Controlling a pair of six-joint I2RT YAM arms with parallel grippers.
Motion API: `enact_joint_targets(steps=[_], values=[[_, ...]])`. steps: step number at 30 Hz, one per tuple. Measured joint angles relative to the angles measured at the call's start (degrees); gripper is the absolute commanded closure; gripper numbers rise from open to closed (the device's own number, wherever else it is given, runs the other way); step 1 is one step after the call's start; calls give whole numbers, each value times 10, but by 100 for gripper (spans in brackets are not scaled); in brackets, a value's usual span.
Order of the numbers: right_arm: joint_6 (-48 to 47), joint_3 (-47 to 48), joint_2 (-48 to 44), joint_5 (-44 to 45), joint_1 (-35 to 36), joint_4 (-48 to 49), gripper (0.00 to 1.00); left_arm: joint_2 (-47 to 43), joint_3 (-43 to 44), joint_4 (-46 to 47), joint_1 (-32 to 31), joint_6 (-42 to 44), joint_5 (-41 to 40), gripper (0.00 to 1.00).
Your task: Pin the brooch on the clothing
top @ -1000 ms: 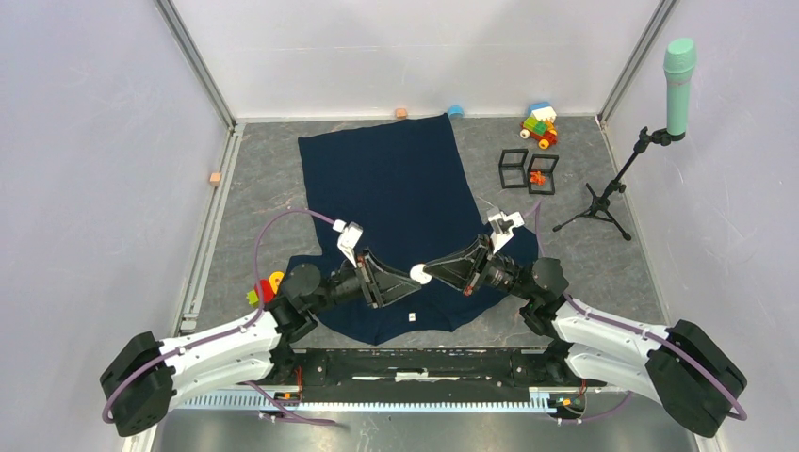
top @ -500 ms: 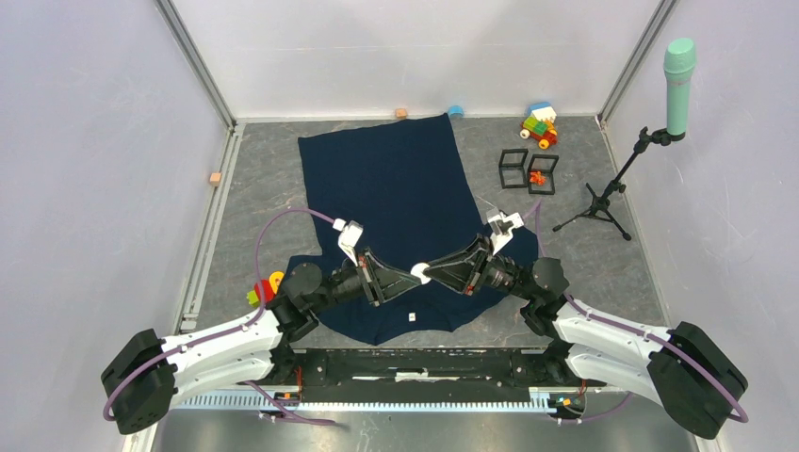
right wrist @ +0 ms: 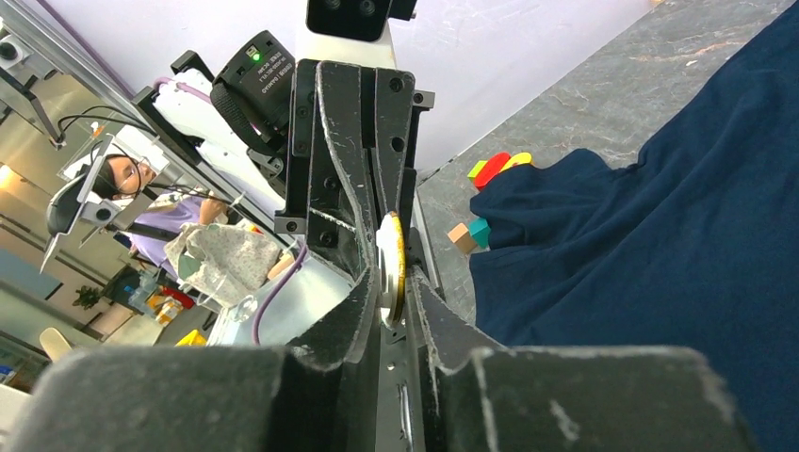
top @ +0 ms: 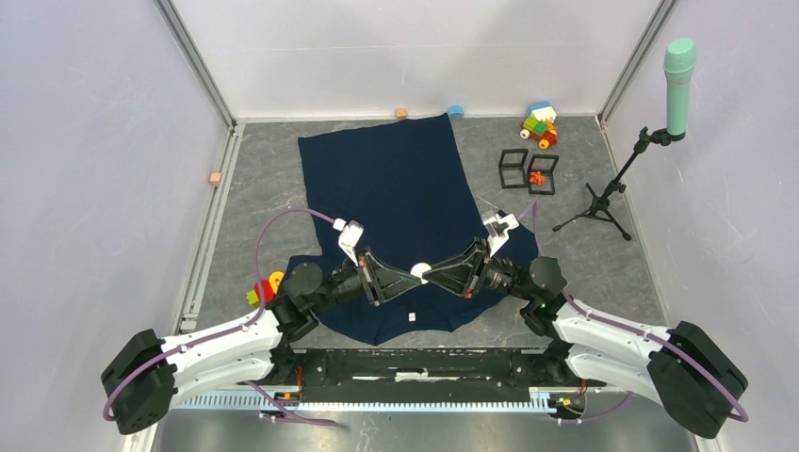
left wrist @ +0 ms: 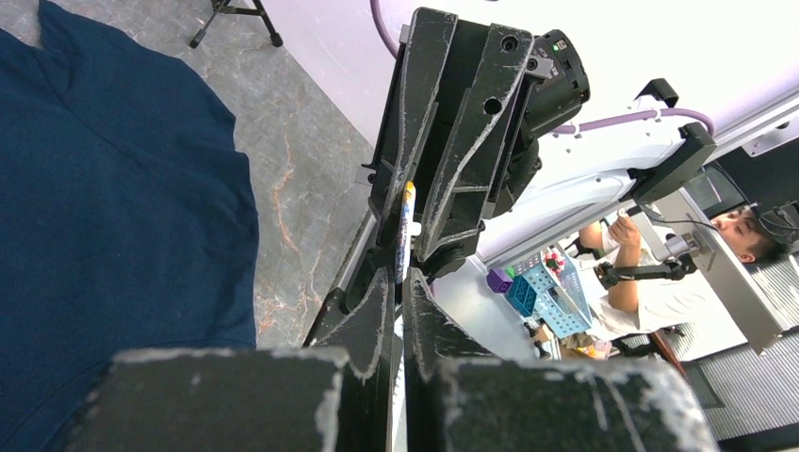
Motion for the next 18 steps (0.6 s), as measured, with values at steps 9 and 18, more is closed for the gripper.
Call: enact_joint_targets(steps=[9, 18], values=[[-6, 13, 14, -1, -1, -50, 100, 0, 7, -48, 0, 37, -6, 98], [-41, 47, 54, 3, -3, -172, 100, 7, 26, -157, 0, 94, -30, 98]])
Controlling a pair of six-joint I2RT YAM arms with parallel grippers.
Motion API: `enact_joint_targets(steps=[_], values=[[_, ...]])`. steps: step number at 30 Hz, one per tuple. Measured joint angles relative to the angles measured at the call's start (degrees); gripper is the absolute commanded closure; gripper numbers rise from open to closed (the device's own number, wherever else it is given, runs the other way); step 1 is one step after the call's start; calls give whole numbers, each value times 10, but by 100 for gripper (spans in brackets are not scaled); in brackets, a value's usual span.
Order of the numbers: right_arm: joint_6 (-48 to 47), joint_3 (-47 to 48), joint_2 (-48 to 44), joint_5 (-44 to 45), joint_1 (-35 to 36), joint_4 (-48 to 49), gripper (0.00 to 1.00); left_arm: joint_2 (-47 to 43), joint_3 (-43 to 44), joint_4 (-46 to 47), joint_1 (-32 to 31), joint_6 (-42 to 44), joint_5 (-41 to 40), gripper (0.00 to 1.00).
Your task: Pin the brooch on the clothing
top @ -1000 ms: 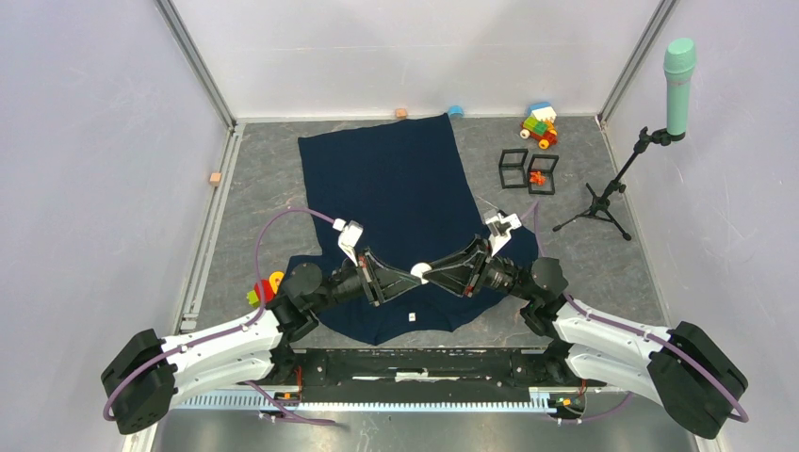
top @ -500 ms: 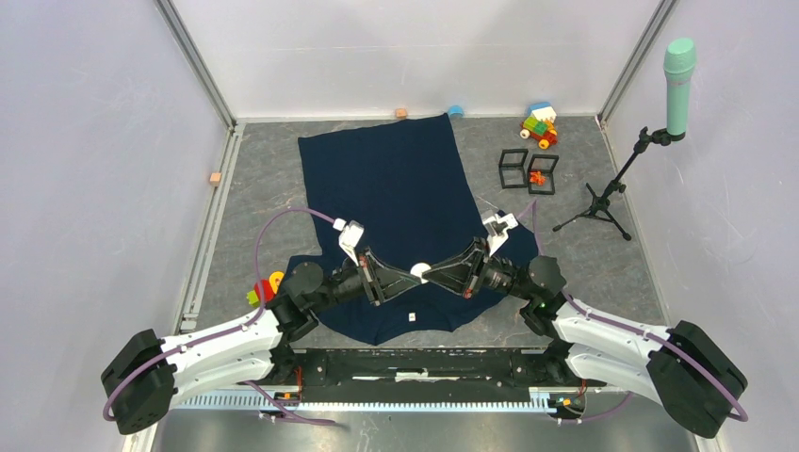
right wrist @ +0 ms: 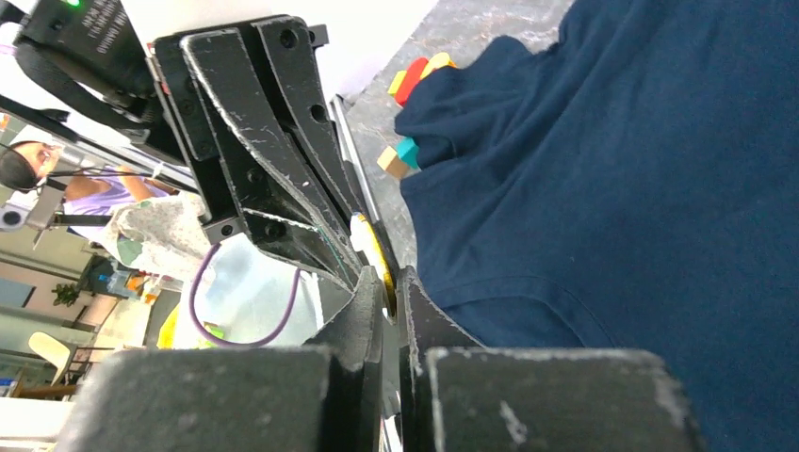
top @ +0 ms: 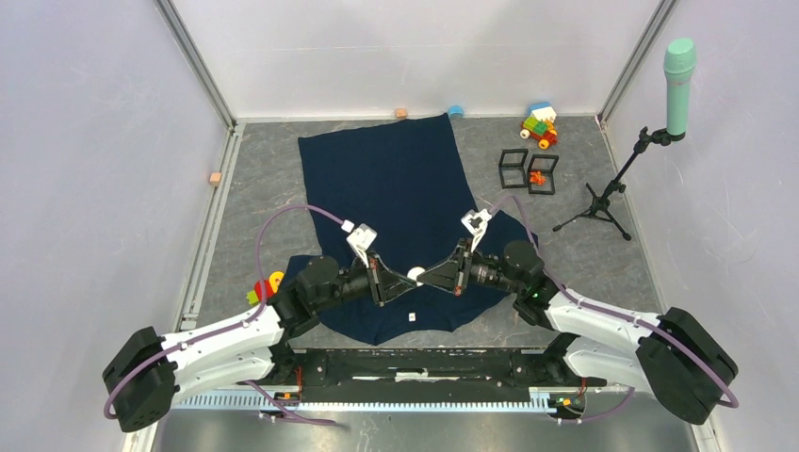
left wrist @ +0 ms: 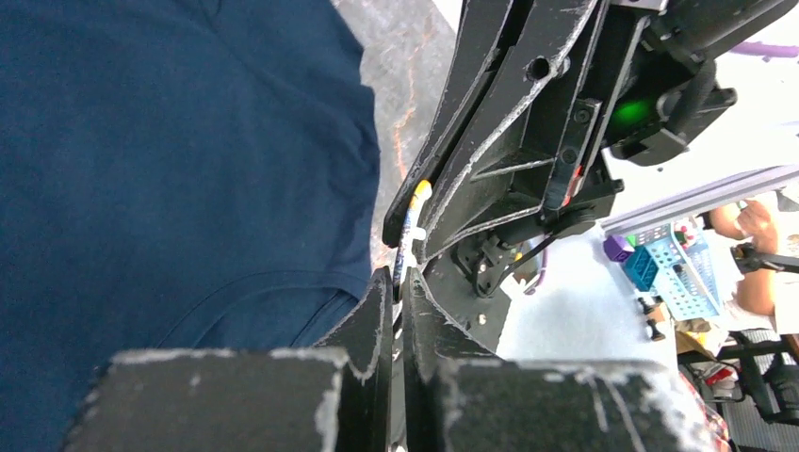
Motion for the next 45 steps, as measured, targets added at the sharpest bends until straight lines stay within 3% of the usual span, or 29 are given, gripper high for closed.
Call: enact_joint_targets(steps=[5, 13, 17, 21, 25, 29, 38, 45], values=[[-10, 3, 17, 2, 0, -28, 98, 19, 10, -35, -2, 15, -2, 98], [-34, 3, -8, 14, 4, -51, 65, 10, 11, -47, -25, 5, -52, 98], [-77, 3, -79, 52, 5, -103, 41, -15, 12, -74, -37, -23, -100, 98], [-133, 5, -167, 113, 5, -170, 32, -8, 12, -110, -38, -50, -138, 98], [-178, 13, -221, 192, 5, -252, 33, 17, 13, -129, -38, -67, -152, 98], [-208, 32, -212, 280, 5, -347, 39, 52, 25, -138, -38, -74, -155, 98], [-231, 39, -67, 382, 41, -437, 50, 109, 55, -144, -38, -76, -162, 98], [-249, 111, 86, 447, 95, -444, 51, 128, 62, -155, -36, -75, -165, 98]])
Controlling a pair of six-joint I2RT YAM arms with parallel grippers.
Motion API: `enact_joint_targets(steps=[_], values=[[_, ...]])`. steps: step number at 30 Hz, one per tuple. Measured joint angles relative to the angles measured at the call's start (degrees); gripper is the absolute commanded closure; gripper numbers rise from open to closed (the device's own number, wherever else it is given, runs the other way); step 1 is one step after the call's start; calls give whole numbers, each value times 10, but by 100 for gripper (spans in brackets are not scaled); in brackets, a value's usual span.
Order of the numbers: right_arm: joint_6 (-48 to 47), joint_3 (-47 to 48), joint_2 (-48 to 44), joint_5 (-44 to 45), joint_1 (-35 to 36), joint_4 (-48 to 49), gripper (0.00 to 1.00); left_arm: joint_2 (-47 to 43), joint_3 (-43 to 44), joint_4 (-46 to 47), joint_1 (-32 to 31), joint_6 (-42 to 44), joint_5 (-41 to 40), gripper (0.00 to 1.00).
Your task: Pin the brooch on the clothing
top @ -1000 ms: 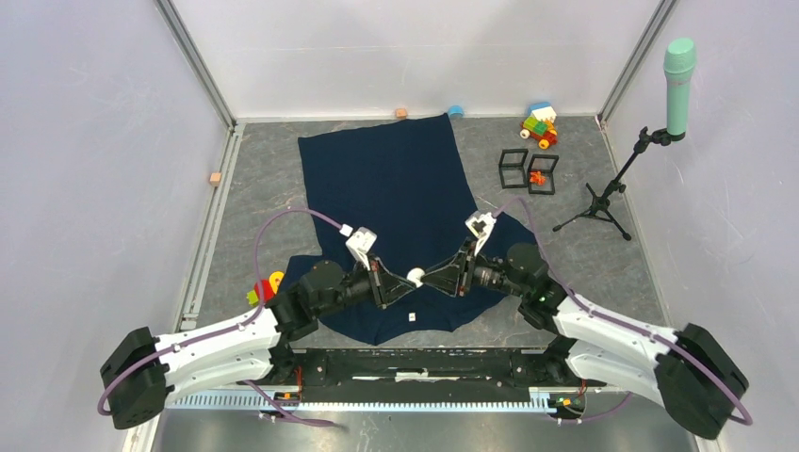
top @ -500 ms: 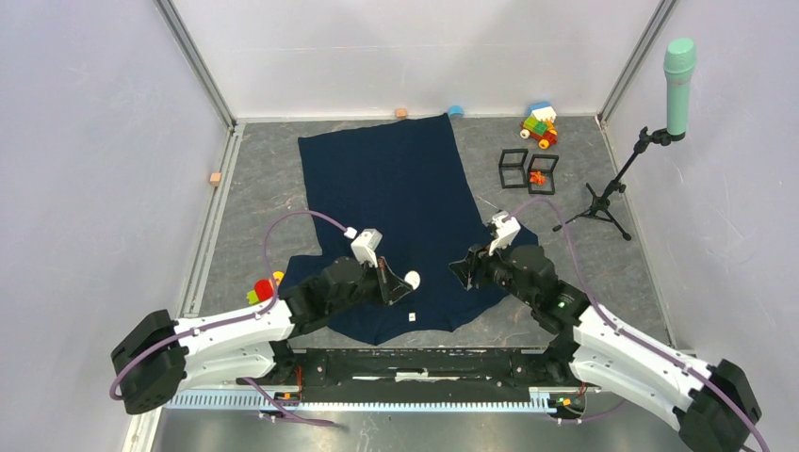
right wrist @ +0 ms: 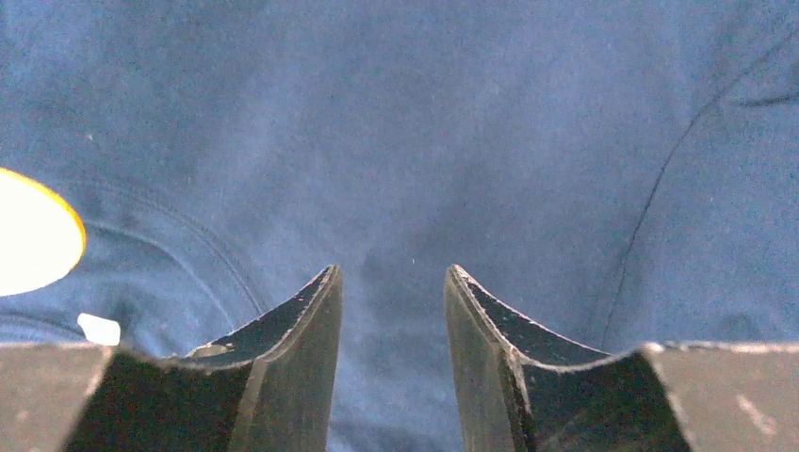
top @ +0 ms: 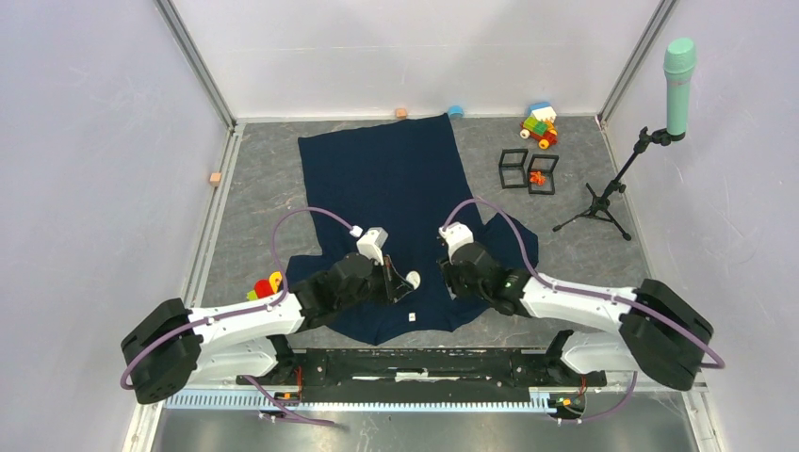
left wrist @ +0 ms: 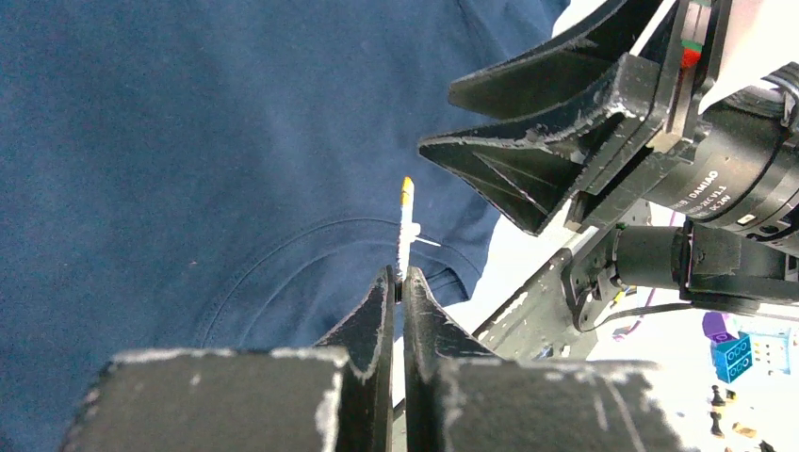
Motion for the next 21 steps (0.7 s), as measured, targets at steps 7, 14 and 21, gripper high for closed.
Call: enact_joint_targets(steps=[7, 14, 21], values=[[-15, 53, 83, 37, 3, 3, 52, 2, 1, -12, 4, 1, -8, 98], [-16, 69, 133, 45, -8, 3, 56, 2, 1, -13, 8, 1, -13, 98], [-8, 71, 141, 22, -21, 16, 73, 5, 1, -13, 9, 1, -12, 98]])
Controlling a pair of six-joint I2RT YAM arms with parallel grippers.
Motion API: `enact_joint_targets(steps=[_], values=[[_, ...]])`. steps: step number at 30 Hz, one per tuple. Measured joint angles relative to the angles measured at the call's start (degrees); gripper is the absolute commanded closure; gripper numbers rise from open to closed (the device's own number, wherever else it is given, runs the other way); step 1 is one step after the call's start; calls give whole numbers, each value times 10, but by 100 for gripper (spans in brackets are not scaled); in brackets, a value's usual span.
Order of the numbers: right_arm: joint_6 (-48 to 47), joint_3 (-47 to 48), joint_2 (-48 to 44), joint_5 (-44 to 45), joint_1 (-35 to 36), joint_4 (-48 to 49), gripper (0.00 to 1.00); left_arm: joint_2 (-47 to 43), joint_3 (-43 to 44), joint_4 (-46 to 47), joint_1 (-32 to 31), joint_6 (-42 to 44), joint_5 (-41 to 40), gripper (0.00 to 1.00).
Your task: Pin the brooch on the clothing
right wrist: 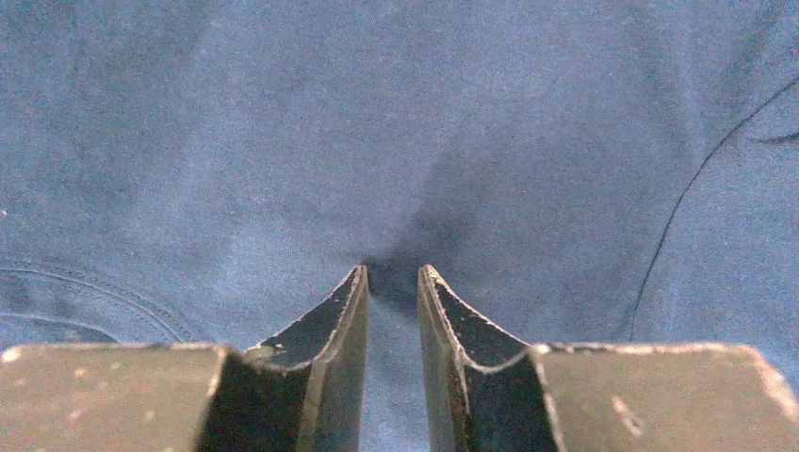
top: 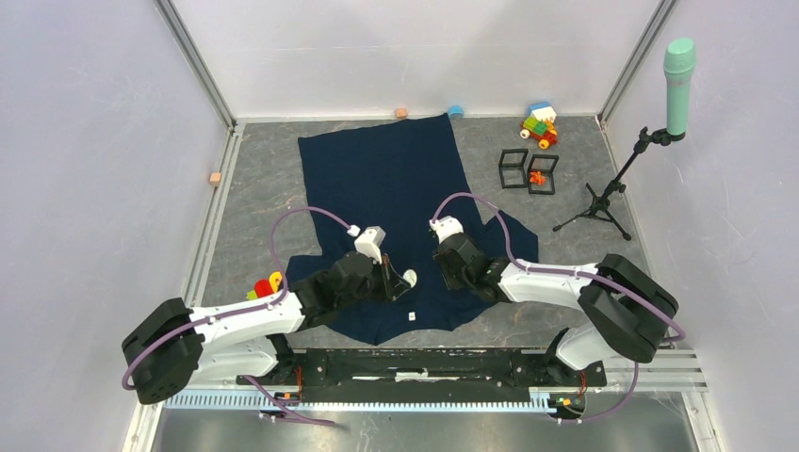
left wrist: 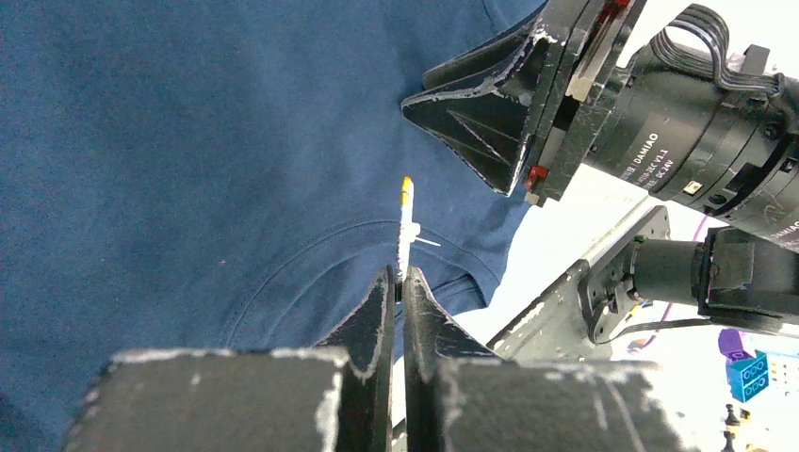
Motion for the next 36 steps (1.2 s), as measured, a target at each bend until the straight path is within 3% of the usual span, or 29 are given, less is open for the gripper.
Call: enact_joint_targets(steps=[10, 36], values=[[17, -11, -4, -3, 0, 18, 100, 23, 2, 2, 1, 0, 2, 98], [18, -107, -109, -63, -1, 111, 100, 243, 130, 4, -28, -1, -6, 98]])
